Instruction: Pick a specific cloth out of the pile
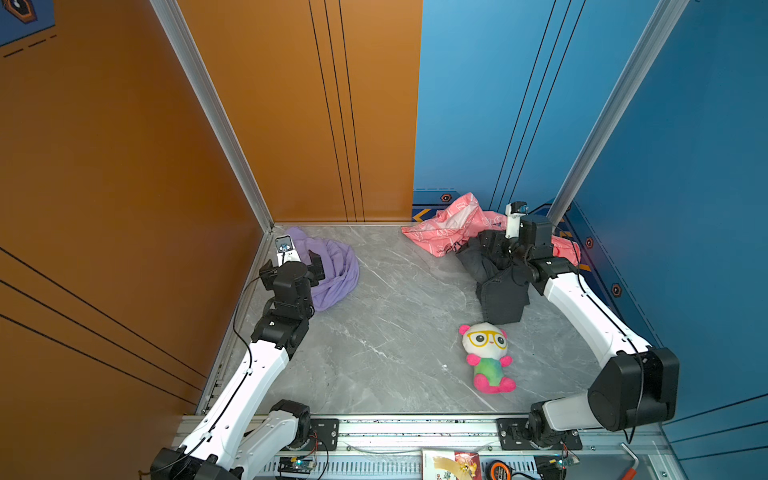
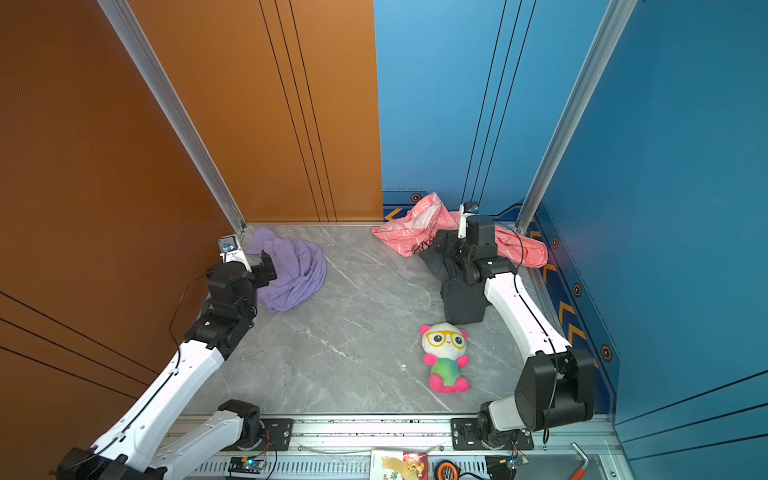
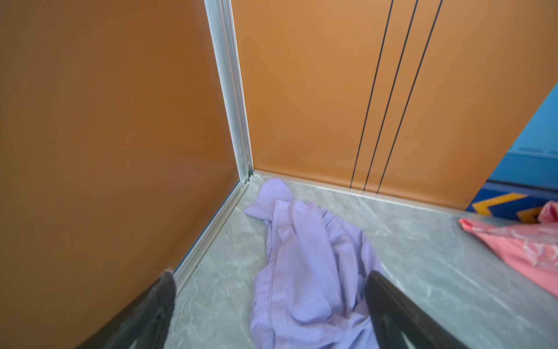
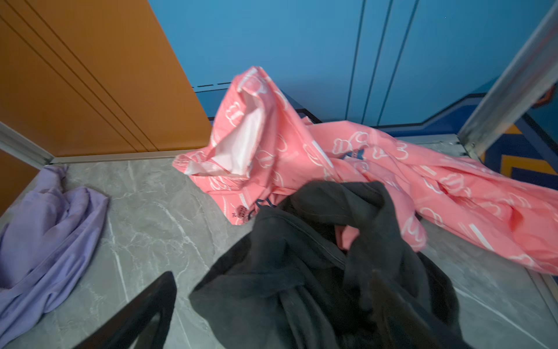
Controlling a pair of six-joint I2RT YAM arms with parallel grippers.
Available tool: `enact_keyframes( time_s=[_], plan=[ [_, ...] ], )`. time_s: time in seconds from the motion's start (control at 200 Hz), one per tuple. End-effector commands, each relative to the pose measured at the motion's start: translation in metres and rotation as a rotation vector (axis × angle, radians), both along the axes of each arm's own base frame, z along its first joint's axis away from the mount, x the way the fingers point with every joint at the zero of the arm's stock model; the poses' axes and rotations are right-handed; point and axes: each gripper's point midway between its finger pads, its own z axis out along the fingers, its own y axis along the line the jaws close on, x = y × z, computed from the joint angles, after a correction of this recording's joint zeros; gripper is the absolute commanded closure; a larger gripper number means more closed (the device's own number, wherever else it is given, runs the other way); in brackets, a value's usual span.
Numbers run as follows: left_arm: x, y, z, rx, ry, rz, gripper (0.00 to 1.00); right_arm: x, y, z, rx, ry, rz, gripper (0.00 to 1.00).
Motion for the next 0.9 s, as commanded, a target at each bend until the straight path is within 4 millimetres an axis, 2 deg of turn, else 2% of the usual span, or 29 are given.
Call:
enact_keyframes(
  time_s=[0.0,0.13,0.135,0.185,0.27,0.395,0.495,0.626,0.721,0.896],
  plan=[
    [-0.002,0.009,-0.018,0.052,-0.015,0.016,0.02,-0.013,-0.033,-0.011,0.038,-0.066,-0.101,0.00],
    [-0.009,0.025,-0.070,-0.017,-0.016,0.045,0.02,-0.042,-0.062,-0.044,0.011,-0.113,-0.176,0.00],
    [-0.008,0.025,-0.067,-0.021,-0.039,0.042,0.02,-0.042,-0.062,-0.044,0.011,-0.113,-0.176,0.00],
    [-0.011,0.028,-0.084,-0.027,-0.060,0.037,0.02,-0.052,-0.071,-0.054,-0.020,-0.118,-0.210,0.00],
    [-0.015,0.040,-0.110,-0.039,-0.026,0.074,0.02,-0.062,-0.075,-0.076,-0.069,-0.123,-0.198,0.00],
    [-0.008,0.039,-0.139,-0.018,0.059,0.033,0.02,-0.070,-0.082,-0.104,-0.103,-0.137,-0.218,0.00],
    [0.001,0.036,-0.155,-0.029,0.077,0.008,0.02,-0.072,-0.082,-0.121,-0.102,-0.153,-0.213,0.00],
    [0.021,0.030,-0.160,-0.037,0.083,-0.036,0.02,-0.068,-0.078,-0.138,-0.087,-0.159,-0.194,0.00],
    [0.034,0.022,-0.164,-0.074,0.079,-0.075,0.02,-0.060,-0.073,-0.142,-0.092,-0.162,-0.153,0.00],
    [0.046,0.009,-0.188,-0.056,0.113,-0.138,0.02,-0.053,-0.066,-0.160,-0.096,-0.164,-0.114,0.00]
  ],
)
